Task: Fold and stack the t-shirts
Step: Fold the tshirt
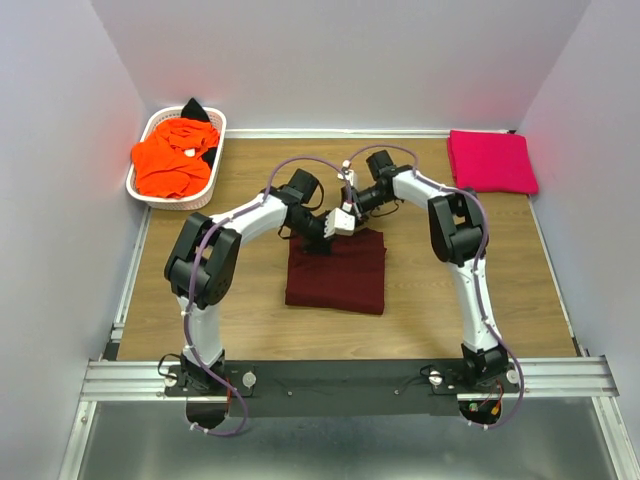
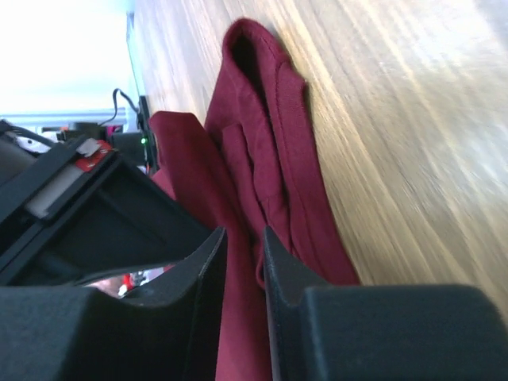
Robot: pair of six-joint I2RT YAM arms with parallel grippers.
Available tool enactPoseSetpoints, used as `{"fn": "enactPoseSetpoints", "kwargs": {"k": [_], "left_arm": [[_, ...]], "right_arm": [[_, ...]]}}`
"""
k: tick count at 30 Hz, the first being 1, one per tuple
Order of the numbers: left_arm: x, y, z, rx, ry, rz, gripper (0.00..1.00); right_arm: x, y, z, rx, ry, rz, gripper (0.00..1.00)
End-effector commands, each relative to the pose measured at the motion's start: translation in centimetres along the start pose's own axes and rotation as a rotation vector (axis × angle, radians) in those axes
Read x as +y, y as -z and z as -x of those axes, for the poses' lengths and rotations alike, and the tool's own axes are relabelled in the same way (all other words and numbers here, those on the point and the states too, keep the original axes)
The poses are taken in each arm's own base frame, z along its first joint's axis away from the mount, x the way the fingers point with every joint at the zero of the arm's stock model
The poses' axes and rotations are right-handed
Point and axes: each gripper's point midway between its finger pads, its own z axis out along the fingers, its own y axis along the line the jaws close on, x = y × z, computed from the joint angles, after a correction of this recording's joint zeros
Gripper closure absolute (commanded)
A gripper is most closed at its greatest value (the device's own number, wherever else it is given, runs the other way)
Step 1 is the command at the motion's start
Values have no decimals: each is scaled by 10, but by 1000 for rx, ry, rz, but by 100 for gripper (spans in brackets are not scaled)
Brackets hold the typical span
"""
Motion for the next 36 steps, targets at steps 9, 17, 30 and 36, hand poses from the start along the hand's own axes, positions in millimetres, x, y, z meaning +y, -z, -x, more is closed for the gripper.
{"fn": "enactPoseSetpoints", "kwargs": {"k": [9,17,30,36], "left_arm": [[-13,8,10,23,-87,28,100],[-3,32,38,0,-179,101,100],[35,43,41,3,-213,181,100],[50,49,36,5,-210,210,100]], "right_arm": [[-30,-33,-40,83,-91,94,72],[-39,-37,-59,105,-96,99,74],[-38,-37,-69,114,-92,110,75],[-37,-37,-71,115,-92,118,75]]}}
